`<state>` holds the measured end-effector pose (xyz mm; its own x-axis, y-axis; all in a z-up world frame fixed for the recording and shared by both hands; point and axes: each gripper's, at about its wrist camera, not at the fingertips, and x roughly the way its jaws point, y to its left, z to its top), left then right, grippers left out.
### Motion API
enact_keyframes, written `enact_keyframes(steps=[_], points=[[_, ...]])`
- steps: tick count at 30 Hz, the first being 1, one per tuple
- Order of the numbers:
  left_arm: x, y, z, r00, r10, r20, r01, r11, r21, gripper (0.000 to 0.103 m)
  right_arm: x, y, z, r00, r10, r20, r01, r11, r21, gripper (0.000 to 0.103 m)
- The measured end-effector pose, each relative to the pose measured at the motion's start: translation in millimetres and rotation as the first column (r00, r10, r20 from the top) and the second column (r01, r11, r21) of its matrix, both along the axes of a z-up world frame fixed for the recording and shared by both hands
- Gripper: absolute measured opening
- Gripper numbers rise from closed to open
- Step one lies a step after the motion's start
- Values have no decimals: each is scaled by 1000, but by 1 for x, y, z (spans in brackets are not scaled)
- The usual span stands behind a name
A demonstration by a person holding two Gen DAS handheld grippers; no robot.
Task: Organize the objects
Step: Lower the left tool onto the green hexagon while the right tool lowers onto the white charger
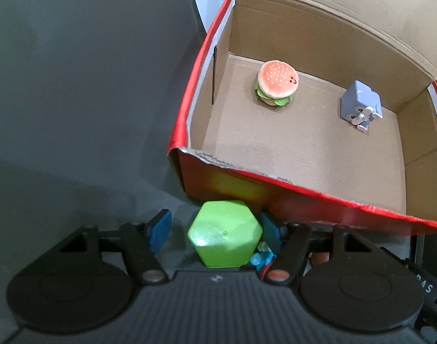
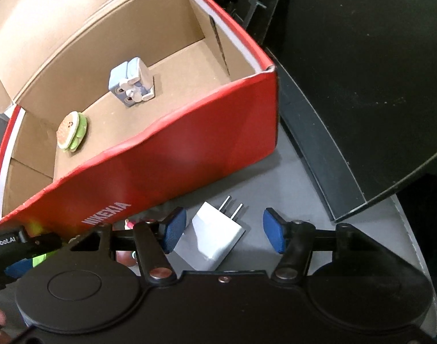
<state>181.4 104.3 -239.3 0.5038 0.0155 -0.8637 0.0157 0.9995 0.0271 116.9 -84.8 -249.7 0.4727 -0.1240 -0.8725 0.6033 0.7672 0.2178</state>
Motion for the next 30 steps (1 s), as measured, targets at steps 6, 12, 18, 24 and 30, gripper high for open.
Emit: enact_keyframes(steps=[6, 12, 18, 24, 30], points=[[-1, -1, 1, 999, -19, -26, 19, 1000, 9, 66, 5, 10, -1, 998, 51, -29, -53, 997, -64, 58], [-8, 1, 2, 999, -19, -51, 20, 1000, 16, 66, 6, 20, -2, 991, 106, -81, -116, 985, -126, 58], [-10, 6, 7, 999, -19, -46, 19, 1000, 6, 60, 2, 23, 0, 988, 120, -98, -133, 981, -138, 50], [-8, 1, 9, 998, -44, -46, 45, 999, 19, 59, -6, 24, 1, 985, 121, -126, -139, 980, -144, 46], [-4, -4, -5, 998, -45, -54, 48, 998, 42, 59, -1, 31, -2, 976, 157, -152, -185, 965, -187, 46]])
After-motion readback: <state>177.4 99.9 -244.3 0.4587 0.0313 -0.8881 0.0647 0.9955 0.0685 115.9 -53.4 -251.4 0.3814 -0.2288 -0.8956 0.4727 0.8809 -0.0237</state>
